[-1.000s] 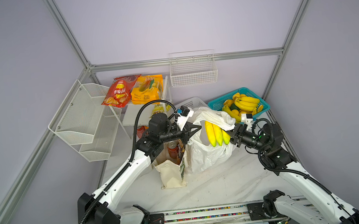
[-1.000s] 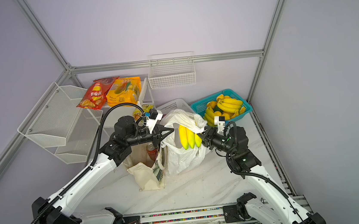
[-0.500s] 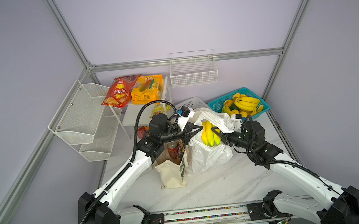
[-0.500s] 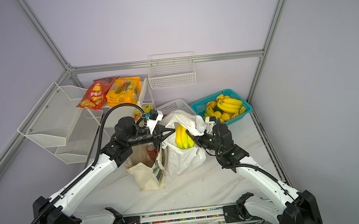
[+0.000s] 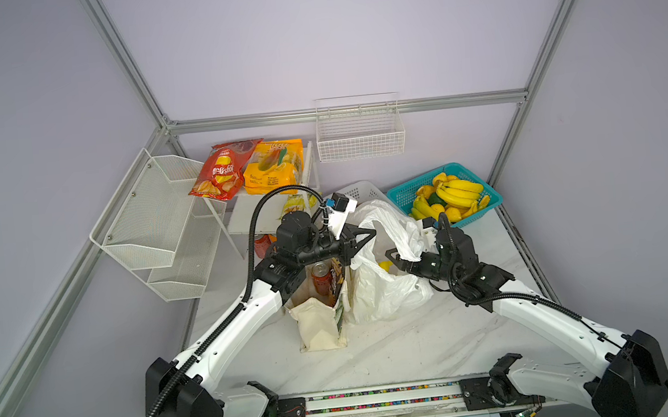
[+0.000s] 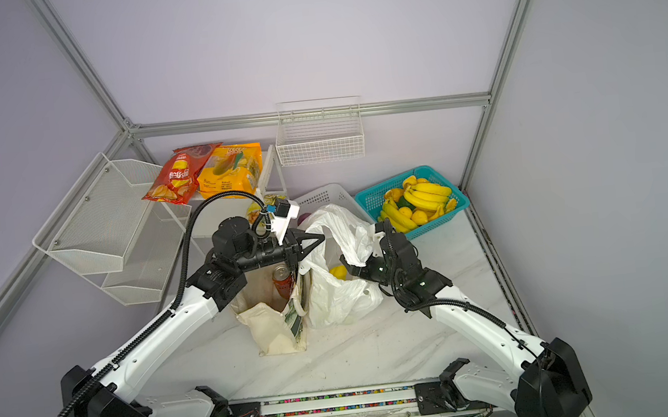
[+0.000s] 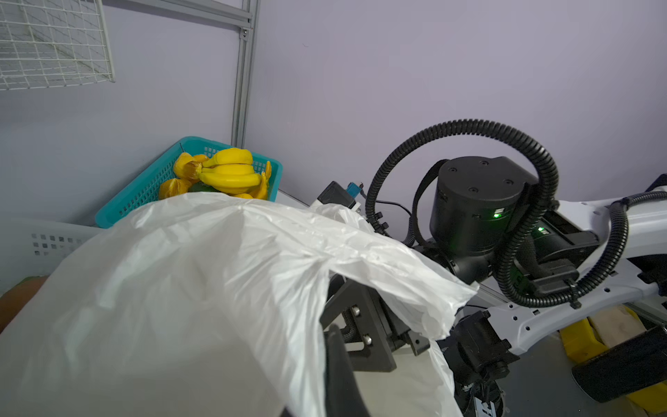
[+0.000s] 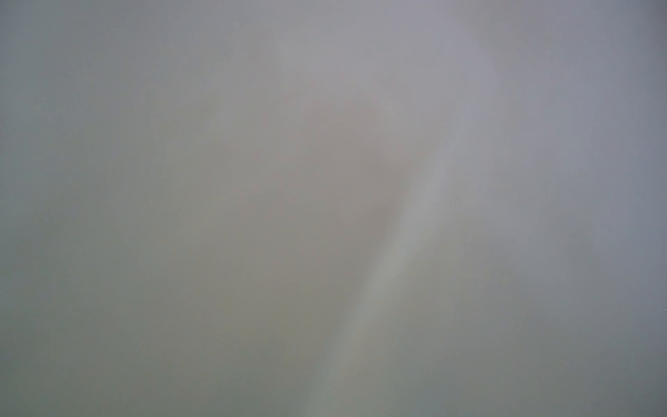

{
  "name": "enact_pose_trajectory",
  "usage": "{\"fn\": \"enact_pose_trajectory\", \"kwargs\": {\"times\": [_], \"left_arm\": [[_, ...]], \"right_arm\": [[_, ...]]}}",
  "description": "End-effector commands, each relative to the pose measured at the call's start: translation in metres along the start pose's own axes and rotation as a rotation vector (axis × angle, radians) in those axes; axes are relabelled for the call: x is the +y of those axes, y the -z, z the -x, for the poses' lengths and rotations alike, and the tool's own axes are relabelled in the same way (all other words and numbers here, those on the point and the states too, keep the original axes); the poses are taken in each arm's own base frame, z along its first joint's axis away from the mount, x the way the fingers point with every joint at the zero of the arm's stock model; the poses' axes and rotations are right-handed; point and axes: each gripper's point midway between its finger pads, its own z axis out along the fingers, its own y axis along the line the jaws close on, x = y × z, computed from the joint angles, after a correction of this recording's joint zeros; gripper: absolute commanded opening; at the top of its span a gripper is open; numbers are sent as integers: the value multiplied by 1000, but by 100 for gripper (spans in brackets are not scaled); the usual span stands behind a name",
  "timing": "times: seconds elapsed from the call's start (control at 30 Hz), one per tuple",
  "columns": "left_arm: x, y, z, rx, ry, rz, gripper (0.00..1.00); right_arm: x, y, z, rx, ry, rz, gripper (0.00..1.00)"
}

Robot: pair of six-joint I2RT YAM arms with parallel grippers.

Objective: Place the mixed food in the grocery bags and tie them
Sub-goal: 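Withdraw the right gripper from the bag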

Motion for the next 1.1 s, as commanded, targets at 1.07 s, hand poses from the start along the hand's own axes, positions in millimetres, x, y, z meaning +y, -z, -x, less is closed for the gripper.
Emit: {"fn": "enact_pose_trajectory", "kwargs": {"times": [1.07], "left_arm": [[53, 11, 9, 30, 257, 146, 0]], "right_arm": [[96, 117, 43, -307, 1050, 69, 93]]}}
